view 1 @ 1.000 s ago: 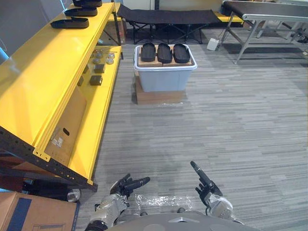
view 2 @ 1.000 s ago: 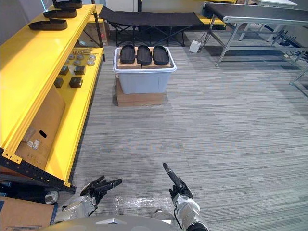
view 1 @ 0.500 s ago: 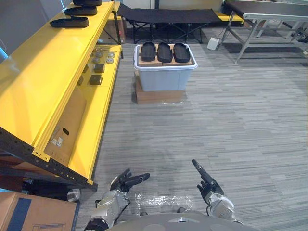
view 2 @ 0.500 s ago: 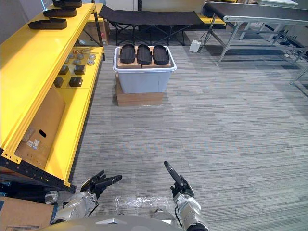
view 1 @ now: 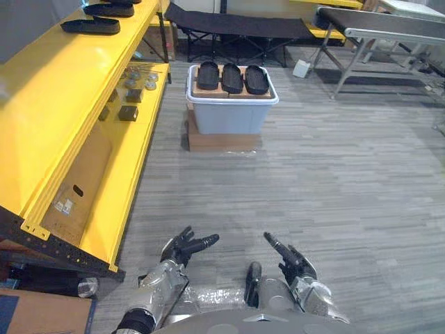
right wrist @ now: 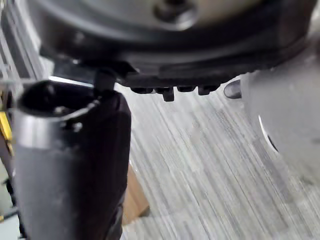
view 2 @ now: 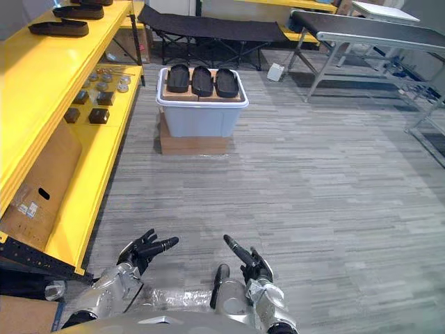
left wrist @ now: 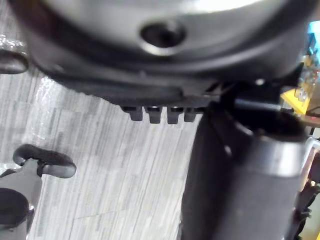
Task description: Walk over and take three plastic housings, then place them on the shelf
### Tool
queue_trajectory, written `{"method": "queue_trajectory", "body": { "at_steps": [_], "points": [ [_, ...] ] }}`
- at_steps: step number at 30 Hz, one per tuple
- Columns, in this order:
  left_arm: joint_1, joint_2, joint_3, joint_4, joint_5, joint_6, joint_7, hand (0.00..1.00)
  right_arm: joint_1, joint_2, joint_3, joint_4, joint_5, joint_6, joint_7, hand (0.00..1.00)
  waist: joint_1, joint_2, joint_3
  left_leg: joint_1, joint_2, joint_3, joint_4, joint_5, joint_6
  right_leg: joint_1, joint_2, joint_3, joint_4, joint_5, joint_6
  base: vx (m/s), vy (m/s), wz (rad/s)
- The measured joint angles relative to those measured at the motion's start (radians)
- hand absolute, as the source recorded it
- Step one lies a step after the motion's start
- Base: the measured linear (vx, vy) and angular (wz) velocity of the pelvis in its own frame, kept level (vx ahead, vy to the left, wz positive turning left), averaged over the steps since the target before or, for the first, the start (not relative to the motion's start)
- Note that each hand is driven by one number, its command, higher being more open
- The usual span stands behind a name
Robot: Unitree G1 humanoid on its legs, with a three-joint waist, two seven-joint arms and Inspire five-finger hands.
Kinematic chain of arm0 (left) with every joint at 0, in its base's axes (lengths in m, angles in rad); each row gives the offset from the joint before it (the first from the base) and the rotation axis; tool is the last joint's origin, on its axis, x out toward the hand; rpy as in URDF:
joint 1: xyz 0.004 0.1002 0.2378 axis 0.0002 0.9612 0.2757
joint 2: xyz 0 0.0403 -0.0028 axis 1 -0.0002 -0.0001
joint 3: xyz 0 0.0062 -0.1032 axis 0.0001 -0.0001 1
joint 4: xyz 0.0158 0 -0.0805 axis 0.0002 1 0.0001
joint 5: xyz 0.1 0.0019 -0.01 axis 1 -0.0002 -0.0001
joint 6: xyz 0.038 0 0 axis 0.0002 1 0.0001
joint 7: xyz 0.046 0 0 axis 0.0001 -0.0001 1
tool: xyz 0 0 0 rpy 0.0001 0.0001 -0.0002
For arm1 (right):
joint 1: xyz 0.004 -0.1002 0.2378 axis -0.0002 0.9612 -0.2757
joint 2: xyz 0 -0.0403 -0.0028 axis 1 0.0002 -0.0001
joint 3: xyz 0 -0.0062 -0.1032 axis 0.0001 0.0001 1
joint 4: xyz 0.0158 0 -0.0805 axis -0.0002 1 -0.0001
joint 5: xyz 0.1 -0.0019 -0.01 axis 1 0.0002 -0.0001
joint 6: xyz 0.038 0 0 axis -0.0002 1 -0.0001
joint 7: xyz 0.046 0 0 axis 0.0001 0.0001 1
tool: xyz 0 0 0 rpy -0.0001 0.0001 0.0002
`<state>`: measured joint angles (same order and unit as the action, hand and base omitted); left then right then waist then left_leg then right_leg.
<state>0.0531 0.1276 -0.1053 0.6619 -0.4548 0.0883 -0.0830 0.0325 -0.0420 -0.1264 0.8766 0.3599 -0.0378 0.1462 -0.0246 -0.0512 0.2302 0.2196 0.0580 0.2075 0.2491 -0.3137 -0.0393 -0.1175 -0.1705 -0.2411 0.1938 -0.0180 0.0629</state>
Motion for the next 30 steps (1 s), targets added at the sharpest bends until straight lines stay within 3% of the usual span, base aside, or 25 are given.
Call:
{"method": "queue_trajectory", "body": {
  "at_steps": [2,3,4,6,7,9,11,13,15,16,17,18,19,20,21,22,23,24,25,26,28,29,30],
  "points": [
    [0.006,-0.009,0.0,0.0,-0.039,-0.001,0.0,1.0,-0.013,-0.021,0.028,-0.017,0.001,0.0,0.0,1.0,-0.001,0.03,-0.013,0.001,0.053,-0.013,0.03,-0.045,-0.034,-0.007,0.04,-0.016,0.051,0.027,-0.026,0.36,-0.341,0.24],
    [0.041,-0.019,-0.006,-0.004,-0.086,-0.013,0.0,1.0,-0.01,-0.053,0.079,-0.046,0.002,-0.001,-0.003,1.0,0.001,0.084,-0.055,0.006,0.12,-0.018,0.052,-0.047,-0.074,0.002,0.101,-0.036,0.048,0.01,-0.049,0.52,-0.352,0.17],
    [0.042,-0.014,-0.002,-0.004,-0.099,-0.022,-0.001,1.0,-0.019,-0.061,0.094,-0.055,0.004,-0.007,-0.008,1.0,0.001,0.096,-0.057,-0.037,0.141,-0.031,0.141,-0.049,-0.075,0.007,0.118,-0.038,0.048,0.012,-0.056,0.46,-0.285,0.06],
    [0.04,-0.032,0.004,0.0,-0.101,-0.025,0.008,1.0,-0.051,-0.08,0.12,-0.071,0.005,-0.01,-0.024,1.0,0.011,0.119,-0.043,-0.218,0.24,-0.038,0.556,0.045,-0.031,0.103,0.179,-0.046,-0.019,0.013,-0.11,0.47,-0.308,-0.06],
    [0.038,-0.045,0.005,-0.002,-0.102,-0.025,0.008,1.0,-0.051,-0.08,0.119,-0.089,0.007,-0.011,-0.035,1.0,0.024,0.113,-0.03,-0.264,0.245,-0.042,0.661,0.032,-0.038,0.169,0.193,-0.042,-0.044,0.002,-0.135,0.49,-0.294,-0.17],
    [0.032,-0.061,0.004,-0.01,-0.124,-0.025,-0.001,1.0,-0.057,-0.08,0.119,-0.106,0.007,-0.024,-0.047,1.0,0.043,0.092,-0.016,-0.309,0.187,-0.041,0.653,0.014,-0.041,0.258,0.192,-0.024,-0.084,-0.017,-0.163,0.48,-0.223,-0.32],
    [0.03,-0.071,0.004,-0.05,-0.132,-0.026,-0.016,1.0,-0.071,-0.08,0.12,-0.134,0.006,-0.04,-0.053,1.0,0.052,0.08,-0.003,-0.366,0.113,-0.032,0.518,0.015,-0.037,0.31,0.192,0.001,-0.128,-0.026,-0.175,0.45,-0.138,-0.38],
    [0.027,-0.081,0.002,-0.091,-0.132,-0.027,-0.021,1.0,-0.093,-0.082,0.116,-0.157,0.002,-0.042,-0.079,1.0,0.052,0.08,0.021,-0.421,0.03,-0.013,0.258,0.074,-0.032,0.349,0.189,0.018,-0.151,-0.039,-0.175,0.37,-0.033,-0.3],
    [0.033,-0.095,-0.003,-0.116,-0.132,-0.027,-0.02,1.0,-0.085,-0.091,0.117,-0.17,-0.002,-0.044,-0.099,1.0,0.059,0.101,0.047,-0.424,-0.029,-0.014,-0.018,0.22,-0.041,0.424,0.196,0.03,-0.173,-0.08,-0.148,0.25,0.046,-0.24],
    [0.038,-0.102,-0.015,-0.118,-0.132,-0.027,-0.02,1.0,-0.064,-0.104,0.119,-0.17,-0.001,-0.045,-0.11,1.0,0.06,0.127,0.05,-0.43,-0.026,-0.019,-0.096,0.273,-0.067,0.47,0.227,0.033,-0.192,-0.105,-0.14,0.25,0.112,-0.08],
    [0.043,-0.104,-0.021,-0.119,-0.132,-0.026,-0.02,1.0,-0.046,-0.112,0.124,-0.17,0.0,-0.044,-0.114,1.0,0.065,0.151,0.04,-0.436,-0.01,-0.009,-0.109,0.278,-0.064,0.495,0.25,0.039,-0.195,-0.134,-0.131,0.32,0.181,-0.03],
    [0.044,-0.103,-0.019,-0.121,-0.132,-0.026,-0.02,1.0,-0.037,-0.111,0.129,-0.17,0.001,-0.043,-0.116,1.0,0.072,0.163,0.036,-0.431,-0.002,-0.002,-0.108,0.337,-0.021,0.513,0.26,0.048,-0.179,-0.172,-0.126,0.28,0.182,-0.04],
    [0.042,-0.097,-0.014,-0.124,-0.132,-0.027,-0.02,1.0,-0.038,-0.106,0.136,-0.17,0.002,-0.041,-0.117,1.0,0.074,0.159,0.035,-0.423,-0.006,0.013,-0.102,0.377,-0.003,0.519,0.25,0.052,-0.157,-0.204,-0.13,0.32,0.188,-0.01],
    [0.041,-0.089,-0.01,-0.137,-0.132,-0.027,-0.02,1.0,-0.043,-0.101,0.152,-0.171,0.001,-0.041,-0.117,1.0,0.075,0.105,0.034,-0.424,-0.033,0.068,-0.087,0.399,0.024,0.502,0.208,0.054,-0.102,-0.271,-0.131,0.27,0.129,-0.01],
    [0.042,-0.07,-0.01,-0.146,-0.132,-0.027,-0.019,1.0,-0.044,-0.093,0.16,-0.171,0.002,-0.04,-0.118,1.0,0.084,0.068,0.017,-0.435,-0.043,0.104,-0.053,0.387,0.06,0.491,0.167,0.055,-0.075,-0.311,-0.137,0.5,0.112,-0.23],
    [0.047,-0.061,-0.02,-0.148,-0.132,-0.027,-0.017,1.0,-0.044,-0.082,0.169,-0.172,0.005,-0.04,-0.126,1.0,0.102,0.03,-0.006,-0.436,-0.067,0.13,-0.028,0.367,0.095,0.47,0.136,0.069,0.015,-0.338,-0.109,0.58,0.09,-0.24],
    [0.041,-0.068,-0.018,-0.143,-0.132,-0.028,-0.01,1.0,-0.064,-0.077,0.175,-0.171,0.011,-0.04,-0.13,1.0,0.095,0.023,-0.002,-0.425,-0.078,0.13,-0.006,0.348,0.188,0.377,0.1,0.071,0.249,-0.343,-0.018,0.62,0.09,-0.14],
    [0.04,-0.069,-0.019,-0.142,-0.132,-0.028,-0.007,1.0,-0.067,-0.072,0.175,-0.171,0.011,-0.04,-0.131,1.0,0.086,0.021,-0.003,-0.41,-0.082,0.123,-0.008,0.331,0.19,0.323,0.084,0.072,0.375,-0.307,0.048,0.54,0.13,0.17],
    [0.04,-0.068,-0.027,-0.143,-0.131,-0.031,-0.006,1.0,-0.067,-0.064,0.176,-0.17,0.011,-0.04,-0.131,1.0,0.078,0.018,-0.002,-0.36,-0.088,0.11,-0.018,0.303,0.178,0.23,0.041,0.063,0.596,-0.214,0.082,0.53,0.135,0.22],
    [0.044,-0.069,-0.04,-0.143,-0.131,-0.036,0.007,1.0,-0.063,-0.058,0.176,-0.17,0.012,-0.04,-0.128,1.0,0.077,0.017,-0.001,-0.294,-0.095,0.101,-0.029,0.286,0.18,0.187,0.002,0.032,0.689,-0.24,0.043,0.52,0.122,0.18],
    [0.042,-0.07,-0.046,-0.151,-0.132,-0.043,0.021,1.0,-0.052,-0.047,0.179,-0.171,0.02,-0.047,-0.121,1.0,0.07,0.022,-0.002,-0.209,-0.095,0.072,-0.052,0.268,0.173,0.147,-0.021,-0.006,0.646,-0.277,-0.008,0.43,0.043,0.28],
    [0.035,-0.069,-0.045,-0.156,-0.132,-0.043,0.023,1.0,-0.045,-0.043,0.179,-0.174,0.018,-0.051,-0.119,1.0,0.067,0.025,-0.003,-0.191,-0.093,0.048,-0.061,0.266,0.169,0.13,-0.018,-0.011,0.598,-0.288,-0.012,0.41,-0.037,0.64],
    [0.014,-0.067,-0.043,-0.162,-0.132,-0.046,0.025,1.0,-0.043,-0.041,0.178,-0.174,0.016,-0.054,-0.113,1.0,0.051,0.035,0.002,-0.167,-0.078,0.008,-0.066,0.256,0.156,0.108,0.003,-0.014,0.449,-0.289,-0.005,0.36,-0.084,0.85]
  ]
}}
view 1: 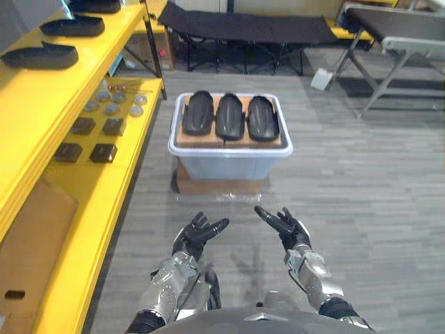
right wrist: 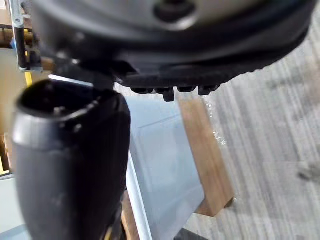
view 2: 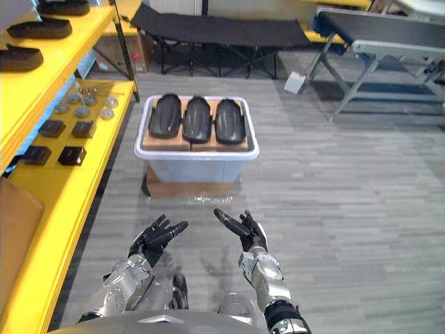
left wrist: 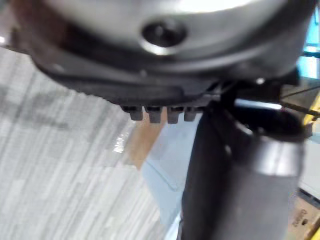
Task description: Walk over and take three plastic housings, then place them on the shelf
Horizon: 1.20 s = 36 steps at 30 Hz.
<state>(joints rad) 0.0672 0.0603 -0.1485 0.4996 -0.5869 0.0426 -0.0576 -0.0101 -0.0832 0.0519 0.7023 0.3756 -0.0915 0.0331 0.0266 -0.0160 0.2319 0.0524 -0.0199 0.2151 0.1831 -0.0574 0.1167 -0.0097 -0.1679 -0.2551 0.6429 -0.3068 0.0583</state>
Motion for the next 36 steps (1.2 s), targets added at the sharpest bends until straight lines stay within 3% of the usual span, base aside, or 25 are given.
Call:
{"method": "queue_trajectory", "body": {
  "at_steps": [2,4,5,6,7,8,9,10,11,12,14,16,17,18,20,21,24,29,33,36],
  "points": [
    [-0.039,0.011,0.0,0.0,-0.001,0.001,-0.001,1.0,0.003,0.001,-0.001,0.0,-0.015,-0.003,0.003,1.0,-0.005,0.011,0.006,0.018,0.021,-0.049,0.001,-0.028,-0.022,-0.045,0.013,0.028,-0.219,0.037,0.051,0.33,-0.102,0.76],
    [-0.051,0.04,0.002,0.002,-0.008,0.002,-0.002,1.0,0.017,0.009,-0.001,0.0,-0.016,-0.005,0.006,1.0,-0.003,0.0,0.008,0.035,0.027,-0.085,0.035,-0.085,-0.05,-0.079,0.009,0.1,-0.426,0.177,0.086,0.33,-0.184,0.54],
    [-0.046,0.046,0.002,0.003,-0.008,0.002,-0.002,1.0,0.024,0.01,-0.001,0.0,-0.017,-0.007,0.005,1.0,-0.002,-0.004,0.007,0.042,0.028,-0.093,0.052,-0.107,-0.057,-0.08,0.008,0.117,-0.443,0.213,0.093,0.27,-0.238,0.49],
    [-0.029,0.053,0.004,0.003,-0.01,0.001,-0.002,1.0,0.04,0.011,0.0,0.0,-0.018,-0.012,0.001,1.0,-0.002,-0.018,-0.003,0.044,0.023,-0.117,0.09,-0.153,-0.075,-0.08,0.009,0.143,-0.448,0.259,0.085,0.29,-0.314,0.38],
    [-0.011,0.06,0.01,0.003,-0.012,0.0,-0.001,1.0,0.044,0.013,0.0,-0.001,-0.018,-0.012,-0.005,1.0,0.0,-0.043,-0.018,0.039,0.007,-0.129,0.122,-0.195,-0.09,-0.078,0.011,0.163,-0.448,0.261,0.062,0.4,-0.455,0.41],
    [-0.006,0.049,0.01,0.013,-0.033,0.001,0.003,1.0,0.04,0.003,-0.006,-0.008,-0.017,-0.012,-0.018,1.0,-0.005,-0.032,-0.022,0.027,0.019,-0.148,0.158,-0.232,-0.107,-0.088,0.026,0.172,-0.425,0.313,0.029,0.4,-0.462,0.29],
    [0.004,0.037,0.01,0.013,-0.041,0.0,0.003,1.0,0.041,-0.004,-0.01,-0.015,-0.017,-0.013,-0.03,1.0,-0.006,-0.014,-0.027,0.022,0.037,-0.155,0.171,-0.247,-0.119,-0.094,0.04,0.157,-0.411,0.31,0.023,0.4,-0.399,0.17],
    [0.03,0.013,0.009,0.012,-0.044,-0.001,0.003,1.0,0.058,-0.014,-0.019,-0.047,-0.015,-0.012,-0.049,1.0,-0.005,0.024,-0.039,0.026,0.084,-0.159,0.171,-0.268,-0.147,-0.081,0.074,0.138,-0.428,0.294,0.001,0.28,-0.191,0.09],
    [0.044,0.001,0.009,0.011,-0.043,-0.002,0.003,1.0,0.078,-0.018,-0.023,-0.079,-0.015,-0.012,-0.054,1.0,-0.004,0.032,-0.043,0.019,0.108,-0.16,0.196,-0.263,-0.161,-0.07,0.095,0.126,-0.449,0.291,-0.005,0.37,-0.223,0.26],
    [0.05,-0.01,0.012,0.011,-0.044,-0.003,0.002,1.0,0.099,-0.018,-0.041,-0.128,-0.014,-0.012,-0.063,1.0,-0.013,0.056,-0.044,-0.044,0.146,-0.16,0.343,-0.251,-0.176,-0.038,0.121,0.106,-0.477,0.284,-0.022,0.29,-0.186,0.33],
    [0.061,-0.025,0.009,0.012,-0.043,-0.002,-0.001,1.0,0.131,-0.012,-0.064,-0.179,-0.019,-0.012,-0.058,1.0,-0.019,0.035,-0.031,-0.116,0.21,-0.093,0.532,-0.222,-0.184,0.064,0.136,0.093,-0.53,0.293,-0.057,0.37,-0.238,0.16],
    [0.052,-0.021,0.009,0.011,-0.043,-0.003,-0.019,1.0,0.16,0.004,-0.094,-0.245,-0.042,-0.012,-0.047,1.0,-0.024,0.01,-0.028,-0.114,0.228,-0.049,0.457,-0.236,-0.181,0.105,0.126,0.092,-0.547,0.285,-0.069,0.31,-0.141,-0.08],
    [0.032,-0.015,0.01,0.009,-0.042,-0.013,-0.037,1.0,0.184,0.009,-0.13,-0.31,-0.056,-0.013,-0.025,1.0,-0.039,0.002,-0.028,-0.115,0.22,-0.036,0.294,-0.222,-0.192,0.122,0.107,0.095,-0.562,0.285,-0.066,0.27,-0.062,-0.12],
    [0.022,-0.015,0.01,0.008,-0.041,-0.019,-0.041,1.0,0.189,0.007,-0.143,-0.329,-0.058,-0.013,-0.014,1.0,-0.049,0.001,-0.027,-0.115,0.217,-0.037,0.227,-0.201,-0.193,0.122,0.102,0.097,-0.562,0.284,-0.064,0.3,-0.007,-0.16],
    [0.002,-0.015,0.006,-0.003,-0.039,-0.037,-0.042,1.0,0.215,-0.013,-0.163,-0.369,-0.092,-0.013,0.006,1.0,-0.071,0.017,-0.034,-0.111,0.204,-0.062,0.051,-0.05,-0.2,0.119,0.094,0.106,-0.558,0.266,-0.035,0.2,0.083,-0.22],
    [0.0,-0.019,0.004,-0.026,-0.036,-0.045,-0.036,1.0,0.248,-0.043,-0.157,-0.399,-0.101,-0.007,0.019,1.0,-0.082,0.048,-0.04,-0.109,0.211,-0.078,0.007,0.065,-0.225,0.118,0.107,0.122,-0.555,0.249,-0.015,0.23,0.148,-0.2],
    [-0.002,0.018,-0.003,-0.134,-0.035,-0.049,-0.024,1.0,0.345,-0.033,-0.128,-0.452,-0.117,0.03,0.039,1.0,-0.091,0.015,-0.043,-0.065,0.15,-0.058,-0.095,0.083,-0.202,0.103,0.05,0.13,-0.551,0.227,0.015,0.17,0.134,-0.07],
    [0.112,0.048,-0.002,-0.338,-0.036,-0.063,0.065,1.0,0.532,-0.016,0.019,-0.658,-0.117,0.137,0.098,1.0,-0.105,0.012,-0.046,-0.025,0.115,-0.028,-0.157,0.081,-0.191,0.104,0.021,0.15,-0.556,0.225,0.031,0.11,0.073,-0.1],
    [0.194,0.055,-0.009,-0.394,-0.039,-0.067,0.144,1.0,0.614,-0.009,0.024,-0.838,-0.114,0.142,0.113,1.0,-0.114,0.005,-0.05,-0.018,0.115,-0.021,-0.158,0.072,-0.191,0.104,0.025,0.151,-0.558,0.226,0.032,0.02,0.002,-0.07],
    [0.235,0.055,-0.014,-0.411,-0.03,-0.07,0.194,1.0,0.622,-0.012,-0.007,-0.866,-0.08,0.122,0.104,1.0,-0.113,-0.007,-0.062,-0.007,0.118,-0.019,-0.168,0.067,-0.193,0.11,0.029,0.153,-0.561,0.224,0.036,-0.03,-0.016,-0.06]
  ]
}}
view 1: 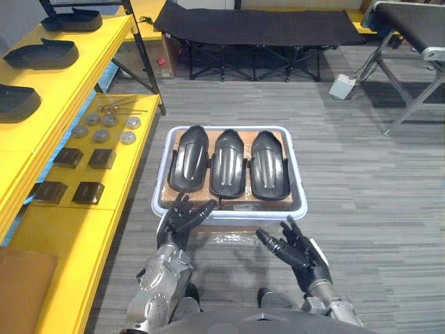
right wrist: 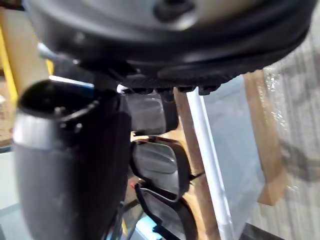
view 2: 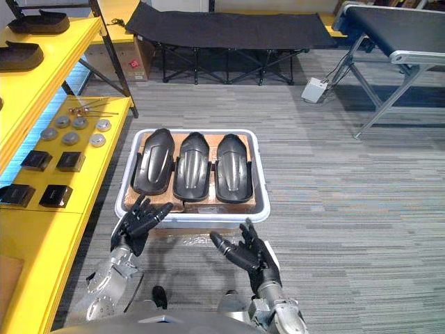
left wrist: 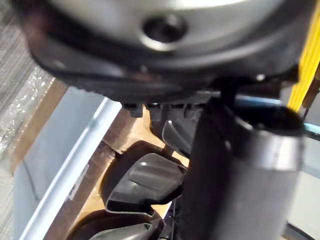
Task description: Walk over and take three plastic housings, then place them on the shelf
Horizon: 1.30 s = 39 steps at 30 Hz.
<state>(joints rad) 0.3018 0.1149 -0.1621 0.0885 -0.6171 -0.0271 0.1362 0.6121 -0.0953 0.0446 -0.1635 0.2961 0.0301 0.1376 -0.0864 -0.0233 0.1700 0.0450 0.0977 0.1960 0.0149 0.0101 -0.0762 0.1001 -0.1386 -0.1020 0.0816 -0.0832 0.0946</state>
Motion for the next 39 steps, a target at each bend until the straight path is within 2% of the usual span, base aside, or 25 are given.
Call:
{"method": "queue_trajectory", "body": {
  "at_steps": [3,7,11,14,17,18,20,21,24,26,29,33,39],
  "points": [
    [0.032,-0.001,-0.003,-0.028,0.0,-0.019,0.031,1.0,0.0,-0.016,-0.015,0.0,0.034,-0.005,-0.03,1.0,0.003,-0.007,-0.006,0.0,0.0,-0.001,-0.006,-0.003,0.005,-0.006,0.0,-0.001,-0.002,-0.002,0.003,-0.07,-0.008,0.0],
    [0.1,-0.004,0.011,-0.075,0.074,-0.042,0.074,1.0,-0.005,-0.032,-0.026,0.004,0.035,-0.005,-0.092,1.0,0.005,0.004,-0.026,0.0,-0.003,-0.007,-0.033,0.016,0.002,-0.009,0.001,-0.011,-0.013,0.0,0.005,-0.04,-0.003,0.05],
    [0.144,-0.016,0.095,-0.071,0.118,-0.045,0.077,1.0,-0.044,-0.084,-0.096,0.058,0.082,-0.003,-0.122,1.0,0.014,0.011,-0.041,0.001,-0.003,-0.015,-0.041,0.034,0.002,-0.003,0.002,-0.026,-0.013,0.002,0.008,-0.01,-0.007,0.1],
    [0.134,0.007,0.151,0.046,0.118,-0.047,0.042,1.0,-0.158,-0.146,-0.168,0.196,0.111,-0.001,-0.162,1.0,0.032,0.014,-0.047,0.007,-0.005,-0.027,-0.06,0.051,0.003,-0.001,0.002,-0.032,-0.012,0.003,0.009,-0.03,-0.004,0.07],
    [0.116,0.05,0.156,0.221,0.118,-0.057,-0.042,1.0,-0.378,-0.211,-0.206,0.42,0.128,0.006,-0.216,1.0,0.041,0.007,-0.041,0.002,-0.008,-0.033,-0.075,0.066,0.005,-0.014,-0.001,-0.04,-0.013,0.004,0.011,-0.07,0.009,0.05],
    [0.096,0.054,0.147,0.288,0.127,-0.06,-0.069,1.0,-0.469,-0.237,-0.208,0.496,0.143,0.007,-0.243,1.0,0.053,0.014,-0.036,-0.02,-0.009,-0.036,-0.07,0.067,0.005,-0.033,-0.002,-0.043,-0.014,0.009,0.018,-0.11,0.026,0.11],
    [0.05,0.054,0.135,0.377,0.157,-0.063,-0.09,1.0,-0.595,-0.278,-0.21,0.578,0.15,0.008,-0.272,1.0,0.071,0.016,-0.002,-0.066,-0.011,-0.05,-0.06,0.076,0.014,-0.064,-0.004,-0.06,-0.017,0.019,0.024,-0.11,0.032,0.22],
    [0.015,0.054,0.136,0.418,0.156,-0.068,-0.098,1.0,-0.682,-0.298,-0.211,0.613,0.17,0.008,-0.293,1.0,0.084,0.023,0.039,-0.092,-0.011,-0.061,-0.044,0.079,0.016,-0.077,-0.004,-0.067,-0.02,0.032,0.023,-0.16,0.046,0.26],
    [-0.028,0.056,0.152,0.478,0.152,-0.111,-0.097,1.0,-0.854,-0.308,-0.223,0.663,0.245,0.007,-0.334,1.0,0.115,0.008,0.126,-0.158,-0.011,-0.085,-0.008,0.09,0.018,-0.1,-0.002,-0.085,-0.051,0.068,0.023,-0.09,0.04,0.2],
    [-0.043,0.056,0.163,0.495,0.14,-0.129,-0.098,1.0,-0.907,-0.308,-0.223,0.666,0.265,0.007,-0.345,1.0,0.138,-0.001,0.163,-0.184,-0.01,-0.094,0.014,0.089,0.028,-0.107,-0.006,-0.093,-0.053,0.086,0.019,-0.01,0.033,0.15],
    [-0.046,0.056,0.189,0.495,0.139,-0.166,-0.107,1.0,-0.947,-0.308,-0.22,0.666,0.261,0.02,-0.345,1.0,0.163,-0.007,0.188,-0.212,-0.017,-0.096,0.043,0.083,0.038,-0.11,-0.012,-0.097,-0.057,0.096,0.02,0.04,0.028,0.06],
    [-0.073,0.056,0.216,0.493,0.153,-0.22,-0.133,1.0,-1.009,-0.322,-0.218,0.684,0.258,0.05,-0.339,1.0,0.166,-0.011,0.242,-0.232,-0.016,-0.1,0.096,0.049,0.041,-0.107,-0.014,-0.096,-0.051,0.1,0.022,-0.01,0.026,-0.01],
    [-0.157,0.058,0.184,0.492,0.146,-0.259,-0.151,1.0,-1.162,-0.439,-0.207,0.856,0.218,0.096,-0.348,1.0,0.168,-0.002,0.288,-0.302,-0.016,-0.118,0.173,0.021,0.046,-0.137,-0.016,-0.107,-0.04,0.101,0.023,-0.06,0.035,0.06]
  ]
}}
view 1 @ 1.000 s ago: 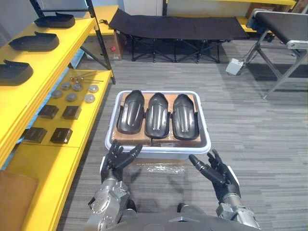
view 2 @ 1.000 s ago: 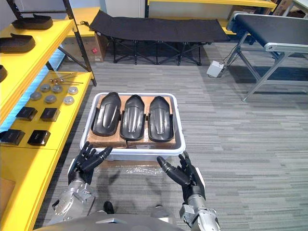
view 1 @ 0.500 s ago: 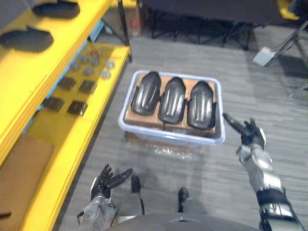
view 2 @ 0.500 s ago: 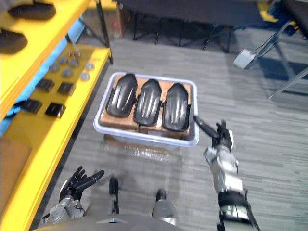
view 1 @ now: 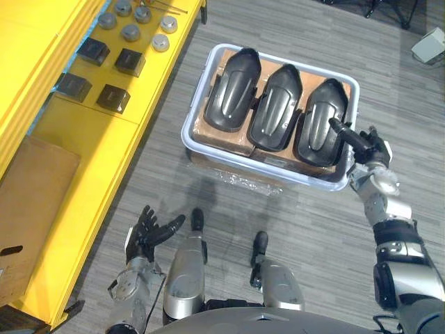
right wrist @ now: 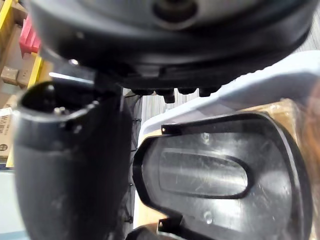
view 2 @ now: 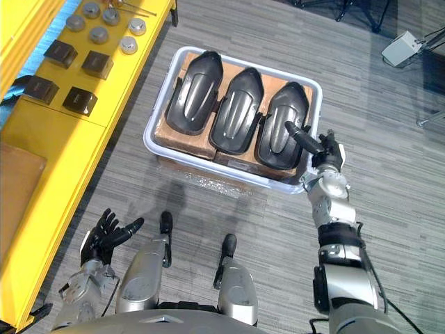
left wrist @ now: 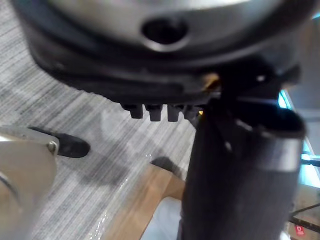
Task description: Walk over and take three plastic housings, then place them on the shelf
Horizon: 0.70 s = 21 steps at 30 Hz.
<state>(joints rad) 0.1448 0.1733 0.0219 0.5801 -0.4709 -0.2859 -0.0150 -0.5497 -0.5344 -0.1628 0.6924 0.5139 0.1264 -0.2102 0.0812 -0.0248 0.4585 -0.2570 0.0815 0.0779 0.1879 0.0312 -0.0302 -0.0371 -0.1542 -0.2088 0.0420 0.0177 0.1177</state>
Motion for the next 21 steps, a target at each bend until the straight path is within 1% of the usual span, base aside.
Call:
{"method": "queue_trajectory", "body": {
  "at_steps": [2,3,5,7,8,9,11,13,16,18,20,21],
  "points": [
    [-0.033,0.003,-0.034,-0.004,-0.009,-0.003,-0.001,1.0,-0.052,-0.04,0.009,0.054,-0.006,0.011,-0.017,1.0,0.001,0.012,0.007,-0.023,0.001,-0.007,0.021,-0.002,0.004,-0.016,0.0,-0.006,0.008,0.0,0.0,-0.05,0.023,0.1],
    [-0.05,0.003,-0.057,-0.009,-0.034,-0.004,-0.001,1.0,-0.081,-0.053,0.011,0.072,-0.038,0.021,-0.041,1.0,0.002,0.019,0.013,-0.035,-0.001,-0.015,0.028,-0.001,0.006,-0.019,0.001,-0.009,0.009,0.001,0.0,-0.04,0.025,0.1],
    [-0.061,0.003,-0.081,-0.029,-0.051,-0.004,-0.001,1.0,-0.116,-0.061,0.01,0.093,-0.041,0.031,-0.081,1.0,0.001,0.022,0.015,-0.049,-0.001,-0.02,0.04,-0.003,0.008,-0.026,0.001,-0.013,0.01,0.001,0.0,-0.02,0.018,0.09],
    [-0.061,0.002,-0.106,-0.063,-0.082,-0.004,-0.005,1.0,-0.142,-0.063,0.01,0.104,-0.077,0.051,-0.124,1.0,0.002,0.026,0.017,-0.057,-0.002,-0.026,0.053,-0.005,0.01,-0.024,0.001,-0.02,0.011,0.001,-0.001,0.01,0.007,0.08],
    [-0.062,0.002,-0.109,-0.072,-0.086,-0.004,-0.01,1.0,-0.15,-0.067,0.01,0.104,-0.078,0.062,-0.128,1.0,0.002,0.029,0.019,-0.063,-0.002,-0.03,0.063,-0.012,0.008,-0.023,0.002,-0.024,0.011,0.001,-0.001,0.01,0.008,0.08],
    [-0.063,0.002,-0.114,-0.077,-0.088,-0.004,-0.011,1.0,-0.157,-0.074,0.01,0.104,-0.078,0.071,-0.127,1.0,0.001,0.034,0.021,-0.069,-0.001,-0.033,0.072,-0.015,0.009,-0.023,0.002,-0.028,0.012,0.001,-0.001,0.01,0.014,0.1],
    [-0.073,0.0,-0.139,-0.083,-0.118,-0.003,-0.015,1.0,-0.193,-0.121,0.012,0.122,-0.087,0.1,-0.125,1.0,0.003,0.058,0.034,-0.085,-0.002,-0.037,0.096,-0.024,0.014,-0.027,0.002,-0.031,0.017,0.001,-0.001,0.0,0.027,0.07],
    [-0.073,0.0,-0.146,-0.082,-0.125,0.0,-0.016,1.0,-0.221,-0.145,0.019,0.142,-0.113,0.124,-0.121,1.0,0.005,0.07,0.04,-0.088,-0.002,-0.036,0.104,-0.028,0.017,-0.032,0.001,-0.03,0.027,0.0,-0.002,-0.01,0.016,0.0],
    [-0.074,0.0,-0.153,-0.082,-0.127,0.0,-0.015,1.0,-0.251,-0.175,0.051,0.193,-0.116,0.153,-0.098,1.0,0.012,0.074,0.041,-0.093,-0.001,-0.038,0.108,-0.029,0.015,-0.035,0.001,-0.032,0.028,-0.002,-0.005,0.0,0.0,0.0],
    [-0.08,0.0,-0.179,-0.082,-0.158,0.0,-0.016,1.0,-0.276,-0.197,0.062,0.228,-0.119,0.175,-0.08,1.0,0.019,0.082,0.041,-0.12,0.0,-0.045,0.127,-0.032,0.015,-0.057,0.005,-0.036,0.042,-0.006,-0.009,-0.02,0.008,0.01],
    [-0.087,-0.001,-0.203,-0.08,-0.16,0.003,-0.015,1.0,-0.307,-0.213,0.089,0.268,-0.155,0.21,-0.07,1.0,0.023,0.09,0.046,-0.137,0.001,-0.049,0.14,-0.033,0.017,-0.07,0.007,-0.038,0.049,-0.006,-0.01,-0.01,0.007,0.04],
    [-0.093,-0.004,-0.219,-0.08,-0.16,0.004,-0.016,1.0,-0.324,-0.228,0.098,0.297,-0.163,0.238,-0.058,1.0,0.027,0.1,0.05,-0.142,0.002,-0.056,0.146,-0.035,0.017,-0.072,0.008,-0.042,0.055,-0.007,-0.011,-0.02,0.005,0.12]
  ]
}}
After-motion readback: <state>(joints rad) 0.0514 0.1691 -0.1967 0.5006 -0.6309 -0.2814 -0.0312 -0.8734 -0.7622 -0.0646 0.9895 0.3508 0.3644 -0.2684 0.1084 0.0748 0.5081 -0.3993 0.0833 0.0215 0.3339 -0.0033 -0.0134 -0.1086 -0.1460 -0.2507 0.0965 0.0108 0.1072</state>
